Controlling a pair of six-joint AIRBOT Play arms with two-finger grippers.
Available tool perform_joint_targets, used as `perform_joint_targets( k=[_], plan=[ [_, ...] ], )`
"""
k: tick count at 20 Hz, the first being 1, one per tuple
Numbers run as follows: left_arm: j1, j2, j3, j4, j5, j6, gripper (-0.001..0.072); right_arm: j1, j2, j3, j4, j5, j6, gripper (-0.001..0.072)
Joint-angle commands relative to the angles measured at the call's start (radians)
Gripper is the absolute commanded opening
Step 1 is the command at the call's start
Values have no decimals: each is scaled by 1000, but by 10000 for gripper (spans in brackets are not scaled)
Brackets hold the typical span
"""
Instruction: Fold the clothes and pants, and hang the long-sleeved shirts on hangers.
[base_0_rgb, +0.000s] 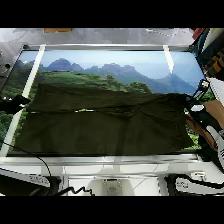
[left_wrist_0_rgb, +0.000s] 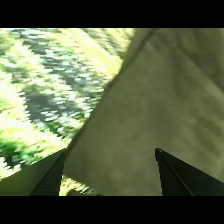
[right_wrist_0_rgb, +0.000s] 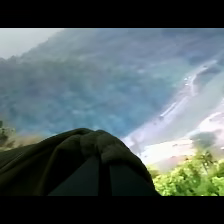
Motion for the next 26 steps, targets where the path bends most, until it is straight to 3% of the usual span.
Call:
perform_joint_targets(
  k=[1,9,11,12,13,14,21,26],
  plan=[
    [24,1,3,12,-11,12,614,1,0,0,0,10,0,23],
    [5,-66,3,43,-11,39,607,1,0,0,0,8,0,24],
    [-13,-76,3,34,-11,89,463,1,0,0,0,8,0,23],
    [-25,-76,3,31,-11,113,351,1,0,1,0,8,0,23],
    [-36,-76,3,20,-10,137,220,1,0,1,0,9,0,23],
    [-47,-75,3,-10,-6,164,27,1,0,7,0,15,0,23],
    [-63,-49,230,-308,27,188,15,0,-7,240,-56,82,0,22],
    [-57,72,309,-340,27,188,15,0,-124,341,-50,79,12,23]
  ],
)
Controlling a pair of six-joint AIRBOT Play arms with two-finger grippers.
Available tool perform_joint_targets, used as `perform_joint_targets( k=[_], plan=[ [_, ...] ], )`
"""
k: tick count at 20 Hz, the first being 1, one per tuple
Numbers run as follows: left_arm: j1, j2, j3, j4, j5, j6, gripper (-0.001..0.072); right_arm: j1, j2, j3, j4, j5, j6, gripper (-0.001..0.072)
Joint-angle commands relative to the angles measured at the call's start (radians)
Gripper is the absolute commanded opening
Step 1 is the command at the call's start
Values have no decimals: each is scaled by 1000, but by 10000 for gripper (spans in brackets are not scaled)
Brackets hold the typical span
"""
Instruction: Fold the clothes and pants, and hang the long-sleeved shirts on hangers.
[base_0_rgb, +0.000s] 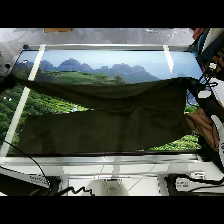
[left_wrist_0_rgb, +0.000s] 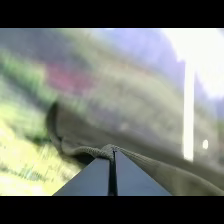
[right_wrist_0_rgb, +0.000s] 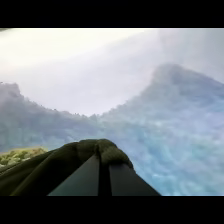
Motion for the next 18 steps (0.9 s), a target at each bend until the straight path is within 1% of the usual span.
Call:
perform_joint_targets(
  k=[1,4,5,7,9,10,12,15,16,17,18],
  plan=[
    [13,90,41,-39,5,4,15,0,-81,67,2,2,11,23],
    [29,137,40,-37,-2,3,15,1,-138,73,5,-11,11,22],
    [29,138,40,-36,-31,2,15,1,-158,73,10,-10,16,23],
    [26,134,40,-10,-151,0,15,0,-197,74,16,-11,34,23],
    [20,130,40,83,-233,0,15,0,-236,74,26,-18,34,23],
    [19,125,39,137,-249,-12,15,0,-253,74,27,-18,34,22],
    [20,105,39,192,-250,-74,15,0,-272,80,37,-11,46,23],
    [13,58,39,193,-249,-80,15,0,-274,109,39,-13,55,24],
    [8,42,39,190,-248,-80,16,0,-274,122,39,-13,54,86],
    [3,26,39,189,-246,-80,16,0,-274,134,39,-13,54,275],
    [-4,13,39,189,-240,-80,16,0,-274,143,39,-12,54,355]
  ],
)
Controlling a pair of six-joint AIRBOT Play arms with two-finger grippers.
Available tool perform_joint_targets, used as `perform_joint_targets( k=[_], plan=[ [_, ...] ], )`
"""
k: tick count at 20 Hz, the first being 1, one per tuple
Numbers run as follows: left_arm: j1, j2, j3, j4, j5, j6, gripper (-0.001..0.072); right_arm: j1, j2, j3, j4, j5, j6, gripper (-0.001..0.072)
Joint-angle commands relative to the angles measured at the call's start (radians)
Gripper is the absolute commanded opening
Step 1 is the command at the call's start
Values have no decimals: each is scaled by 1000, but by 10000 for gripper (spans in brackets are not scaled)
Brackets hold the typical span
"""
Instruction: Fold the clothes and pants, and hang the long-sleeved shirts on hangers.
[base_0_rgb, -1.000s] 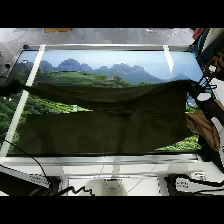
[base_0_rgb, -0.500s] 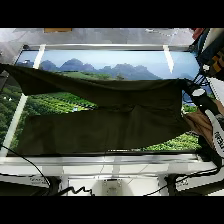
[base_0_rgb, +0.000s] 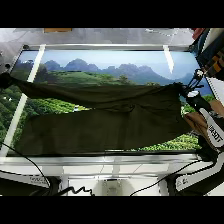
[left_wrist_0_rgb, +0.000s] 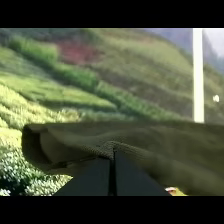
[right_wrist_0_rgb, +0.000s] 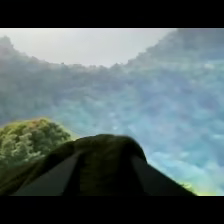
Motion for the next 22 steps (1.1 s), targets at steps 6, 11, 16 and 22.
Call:
perform_joint_targets(
  k=[6,11,16,22],
  plan=[
    [-67,-106,0,0,185,-11,16,1,-6,36,3,91,5,354],
    [-89,-215,0,0,195,-116,102,1,-6,36,3,130,5,353],
    [-65,-218,2,1,205,-94,706,1,-6,36,3,133,5,353],
    [41,-138,2,185,72,-85,704,1,-6,36,3,135,5,352]
  ],
)
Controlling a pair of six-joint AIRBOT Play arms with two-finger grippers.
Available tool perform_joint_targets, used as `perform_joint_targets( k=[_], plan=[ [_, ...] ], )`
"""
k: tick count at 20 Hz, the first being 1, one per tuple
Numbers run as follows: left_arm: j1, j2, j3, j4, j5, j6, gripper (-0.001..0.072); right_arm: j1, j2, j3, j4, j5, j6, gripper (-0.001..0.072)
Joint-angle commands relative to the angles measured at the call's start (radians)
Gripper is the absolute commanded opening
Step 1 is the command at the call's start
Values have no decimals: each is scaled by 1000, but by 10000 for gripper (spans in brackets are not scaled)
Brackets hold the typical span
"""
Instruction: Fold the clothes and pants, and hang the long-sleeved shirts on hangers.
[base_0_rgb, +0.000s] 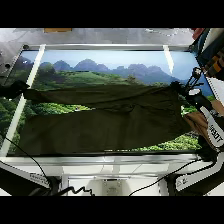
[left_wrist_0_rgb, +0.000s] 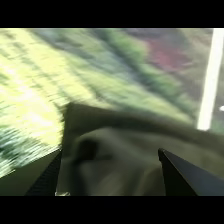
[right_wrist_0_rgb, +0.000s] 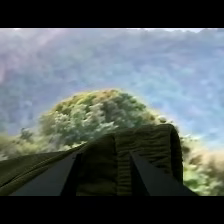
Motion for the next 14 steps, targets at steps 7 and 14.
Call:
perform_joint_targets(
  k=[7,14],
  plan=[
    [125,40,-1,192,-330,204,538,1,0,1,1,16,1,351],
    [59,-5,-1,192,-317,455,558,1,0,1,1,26,1,351]
  ],
)
